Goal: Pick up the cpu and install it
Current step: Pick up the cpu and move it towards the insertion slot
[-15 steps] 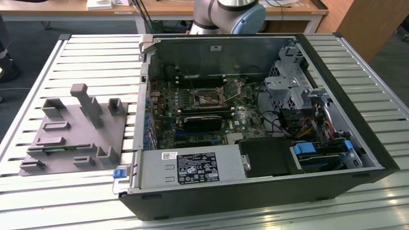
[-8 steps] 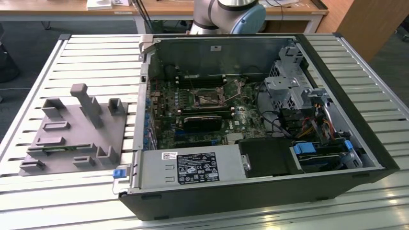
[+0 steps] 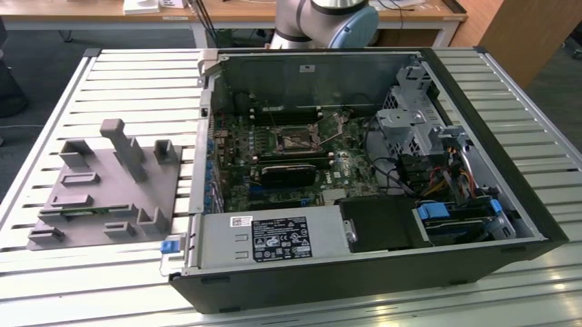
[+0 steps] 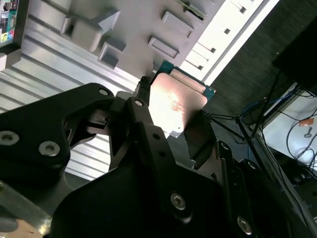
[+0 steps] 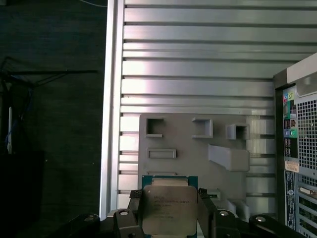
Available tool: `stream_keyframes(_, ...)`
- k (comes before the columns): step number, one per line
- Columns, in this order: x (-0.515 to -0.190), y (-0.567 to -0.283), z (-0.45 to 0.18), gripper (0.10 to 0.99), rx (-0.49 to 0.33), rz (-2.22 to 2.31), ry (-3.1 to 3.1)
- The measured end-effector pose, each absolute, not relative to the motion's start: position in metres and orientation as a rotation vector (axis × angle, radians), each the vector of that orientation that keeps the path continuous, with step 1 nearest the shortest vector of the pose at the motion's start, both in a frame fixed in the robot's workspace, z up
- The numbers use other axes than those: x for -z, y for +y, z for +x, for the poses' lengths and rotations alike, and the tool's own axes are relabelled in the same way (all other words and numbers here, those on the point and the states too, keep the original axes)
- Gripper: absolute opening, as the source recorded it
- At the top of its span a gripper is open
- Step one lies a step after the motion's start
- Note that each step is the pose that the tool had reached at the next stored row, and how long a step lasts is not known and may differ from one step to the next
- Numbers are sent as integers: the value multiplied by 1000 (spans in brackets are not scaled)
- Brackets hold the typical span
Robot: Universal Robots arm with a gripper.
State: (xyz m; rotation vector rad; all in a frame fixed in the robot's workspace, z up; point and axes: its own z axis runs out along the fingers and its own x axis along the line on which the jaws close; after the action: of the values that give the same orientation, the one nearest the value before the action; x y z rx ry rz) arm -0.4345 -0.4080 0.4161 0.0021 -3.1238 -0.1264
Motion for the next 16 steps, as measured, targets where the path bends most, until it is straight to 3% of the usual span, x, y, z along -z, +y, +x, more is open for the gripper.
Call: stream_keyframes(16,-416,-408,-408,533,126,2,-3121)
